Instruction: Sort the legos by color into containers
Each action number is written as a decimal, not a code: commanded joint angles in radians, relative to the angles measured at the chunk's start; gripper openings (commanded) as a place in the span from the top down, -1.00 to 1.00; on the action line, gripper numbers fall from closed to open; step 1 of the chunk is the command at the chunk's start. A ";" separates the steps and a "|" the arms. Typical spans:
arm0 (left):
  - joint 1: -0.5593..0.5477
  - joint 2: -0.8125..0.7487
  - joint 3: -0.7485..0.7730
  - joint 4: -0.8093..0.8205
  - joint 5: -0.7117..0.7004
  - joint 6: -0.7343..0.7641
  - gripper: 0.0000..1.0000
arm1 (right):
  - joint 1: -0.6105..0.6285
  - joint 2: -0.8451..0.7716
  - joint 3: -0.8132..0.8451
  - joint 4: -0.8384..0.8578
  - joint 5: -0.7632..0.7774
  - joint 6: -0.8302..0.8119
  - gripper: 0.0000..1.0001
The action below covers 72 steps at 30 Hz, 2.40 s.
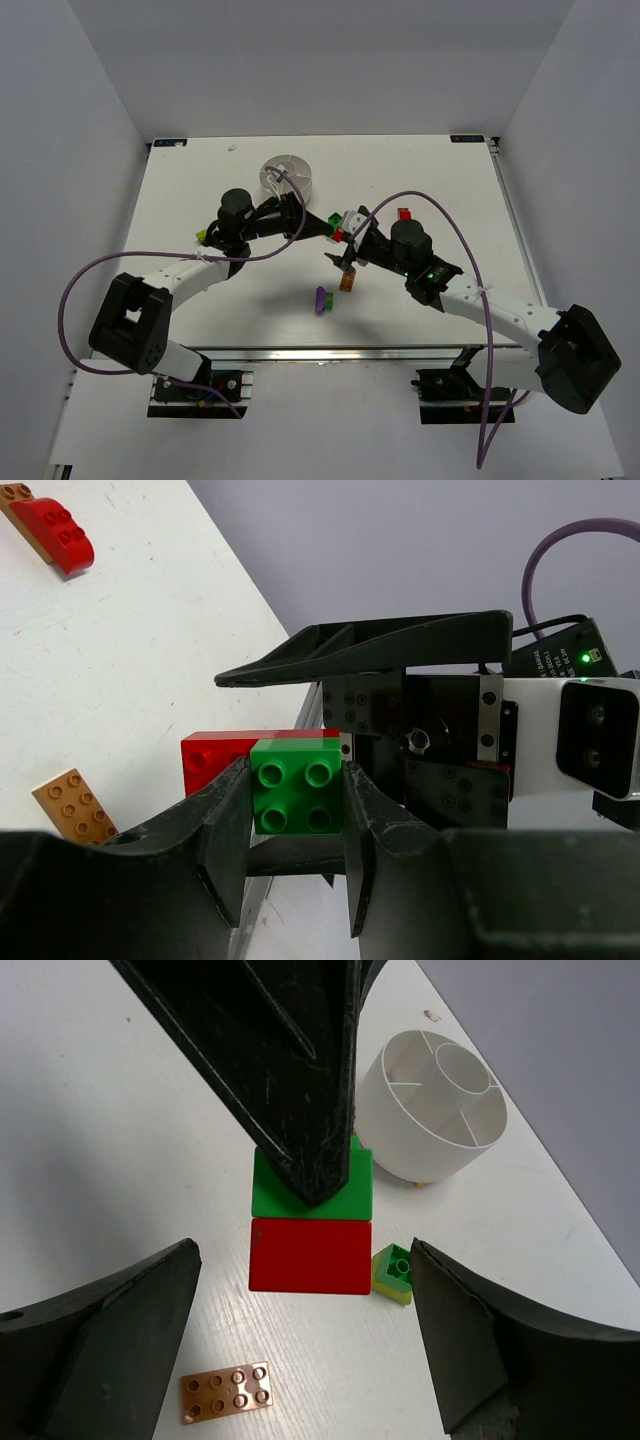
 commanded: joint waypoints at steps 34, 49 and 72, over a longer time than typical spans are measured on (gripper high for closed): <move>-0.004 -0.017 0.038 -0.031 -0.002 0.047 1.00 | -0.029 -0.072 0.003 0.040 -0.080 -0.032 0.18; 0.125 -0.026 0.011 0.013 -0.034 0.013 1.00 | -0.069 -0.078 0.009 0.009 -0.112 -0.033 1.00; 0.302 0.184 0.282 -0.370 -0.456 0.195 1.00 | -0.100 -0.138 0.026 -0.037 -0.201 0.042 1.00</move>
